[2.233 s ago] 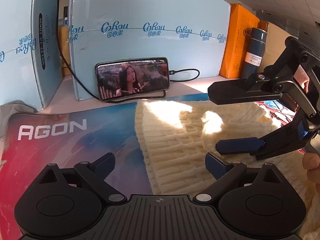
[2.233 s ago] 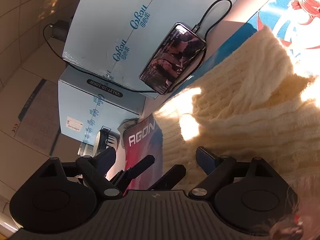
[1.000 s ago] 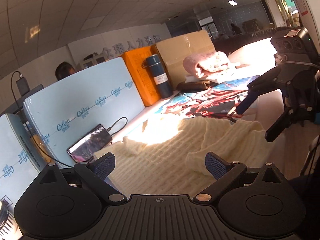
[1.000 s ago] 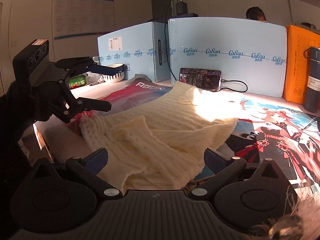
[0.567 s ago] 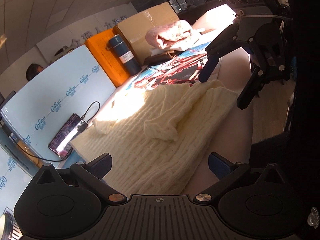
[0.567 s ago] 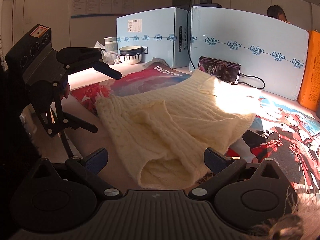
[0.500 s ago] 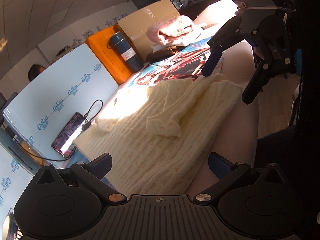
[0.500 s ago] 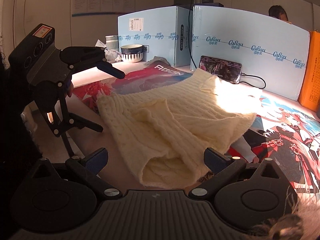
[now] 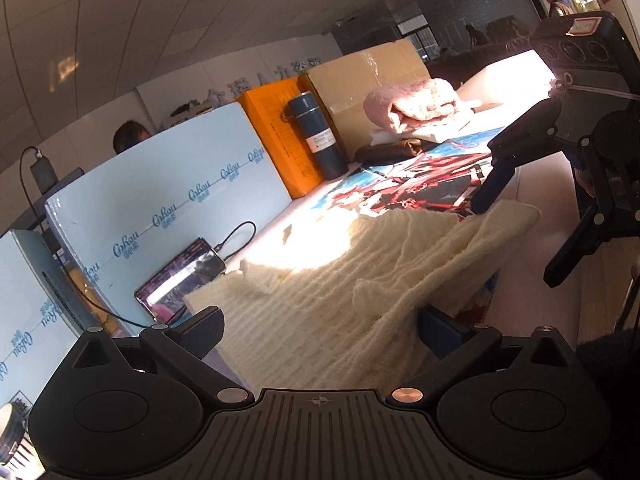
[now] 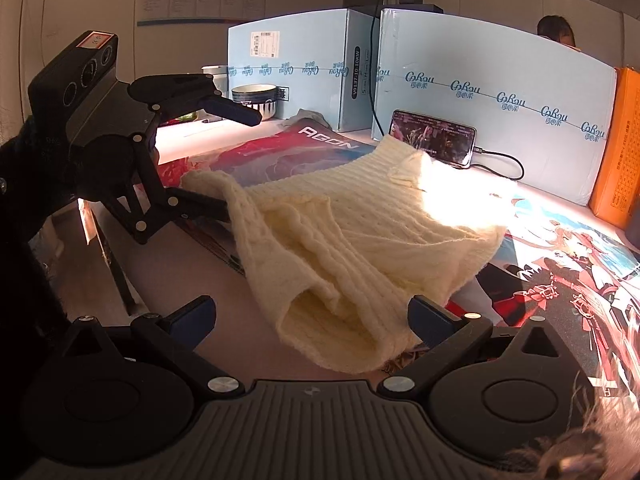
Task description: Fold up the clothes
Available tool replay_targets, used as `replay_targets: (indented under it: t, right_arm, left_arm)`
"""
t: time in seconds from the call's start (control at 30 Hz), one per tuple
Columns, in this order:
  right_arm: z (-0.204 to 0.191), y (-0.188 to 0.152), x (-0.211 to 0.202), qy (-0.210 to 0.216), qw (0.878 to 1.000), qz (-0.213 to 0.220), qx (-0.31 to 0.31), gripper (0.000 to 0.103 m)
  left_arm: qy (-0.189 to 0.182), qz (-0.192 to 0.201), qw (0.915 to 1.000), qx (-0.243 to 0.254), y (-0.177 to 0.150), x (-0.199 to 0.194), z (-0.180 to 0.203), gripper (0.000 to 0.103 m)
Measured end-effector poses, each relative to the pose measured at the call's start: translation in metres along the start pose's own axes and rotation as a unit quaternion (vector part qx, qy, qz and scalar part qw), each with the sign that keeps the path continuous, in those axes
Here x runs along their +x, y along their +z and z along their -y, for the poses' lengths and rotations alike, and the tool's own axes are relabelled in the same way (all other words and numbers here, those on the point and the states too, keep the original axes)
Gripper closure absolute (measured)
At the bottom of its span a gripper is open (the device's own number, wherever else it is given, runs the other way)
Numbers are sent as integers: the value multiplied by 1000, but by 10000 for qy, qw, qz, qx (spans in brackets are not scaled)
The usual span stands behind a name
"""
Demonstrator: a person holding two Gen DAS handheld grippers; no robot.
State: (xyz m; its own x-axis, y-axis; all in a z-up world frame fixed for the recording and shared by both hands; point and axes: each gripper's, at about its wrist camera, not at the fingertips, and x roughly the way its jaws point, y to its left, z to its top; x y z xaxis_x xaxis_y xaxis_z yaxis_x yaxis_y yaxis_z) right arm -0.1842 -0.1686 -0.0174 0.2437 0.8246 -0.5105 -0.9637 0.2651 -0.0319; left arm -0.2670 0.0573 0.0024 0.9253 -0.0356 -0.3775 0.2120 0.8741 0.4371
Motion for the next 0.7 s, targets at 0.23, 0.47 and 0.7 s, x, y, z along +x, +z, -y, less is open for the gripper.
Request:
replay_targets:
  t: [0.23, 0.47, 0.7]
  right_arm:
    - [0, 7, 22, -678, 9973, -106, -247, 0]
    - [5, 20, 36, -972, 9941, 116, -470, 0]
    - [15, 24, 31, -1073, 9934, 311, -264, 0]
  left_arm:
    - [-45, 23, 9996, -294, -2, 6, -7, 0]
    - [-180, -158, 9996, -128, -7, 4, -6, 0]
    - [26, -482, 9988, 58, -17, 12, -8, 0]
